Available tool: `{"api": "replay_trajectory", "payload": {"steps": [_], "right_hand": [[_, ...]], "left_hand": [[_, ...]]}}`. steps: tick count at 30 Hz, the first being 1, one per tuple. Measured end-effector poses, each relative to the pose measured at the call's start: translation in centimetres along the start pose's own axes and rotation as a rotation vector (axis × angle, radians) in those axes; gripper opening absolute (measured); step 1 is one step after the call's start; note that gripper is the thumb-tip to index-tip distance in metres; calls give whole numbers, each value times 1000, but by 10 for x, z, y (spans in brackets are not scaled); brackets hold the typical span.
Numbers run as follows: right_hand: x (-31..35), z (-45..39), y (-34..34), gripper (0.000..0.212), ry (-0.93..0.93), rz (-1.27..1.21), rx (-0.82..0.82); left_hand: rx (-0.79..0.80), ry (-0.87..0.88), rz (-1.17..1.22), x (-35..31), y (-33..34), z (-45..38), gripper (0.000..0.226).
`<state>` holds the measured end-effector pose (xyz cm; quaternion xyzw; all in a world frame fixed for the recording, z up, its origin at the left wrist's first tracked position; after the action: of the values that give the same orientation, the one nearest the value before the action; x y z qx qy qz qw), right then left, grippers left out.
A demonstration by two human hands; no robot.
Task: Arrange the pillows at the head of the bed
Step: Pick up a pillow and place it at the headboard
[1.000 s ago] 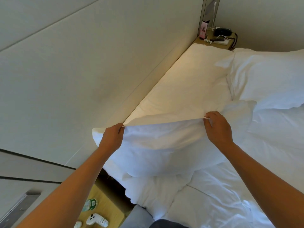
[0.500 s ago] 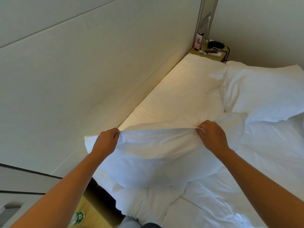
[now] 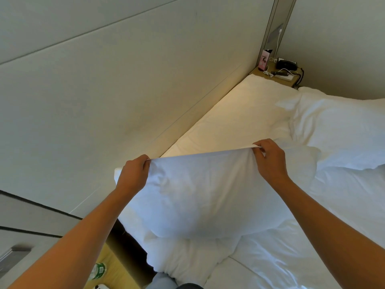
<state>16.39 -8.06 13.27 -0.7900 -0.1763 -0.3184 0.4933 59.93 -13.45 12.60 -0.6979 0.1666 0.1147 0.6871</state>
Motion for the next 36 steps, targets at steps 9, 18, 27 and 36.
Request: {"api": "replay_trajectory", "payload": {"steps": [9, 18, 27, 36], "right_hand": [[53, -37, 0, 18, -76, -37, -16], [112, -89, 20, 22, -95, -118, -14], [99, -94, 80, 23, -23, -107, 108], [77, -124, 76, 21, -7, -104, 86]], "left_hand": [[-128, -71, 61, 11, -53, 5, 32], [-265, -82, 74, 28, -114, 12, 32], [-226, -167, 47, 46, -92, 35, 32], [-222, -181, 122, 30, -85, 0, 31]]}}
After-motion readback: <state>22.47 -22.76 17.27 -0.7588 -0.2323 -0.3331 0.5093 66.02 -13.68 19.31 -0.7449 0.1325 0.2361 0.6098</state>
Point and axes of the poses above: each hand's wrist, its own z-axis away from the middle knuckle, its own y-axis out of the palm, x = y × z, the point moved 8 cm from there along -z, towards the middle knuckle, and after that the axes turned 3 degrees about -z, right-handed, at the moved point
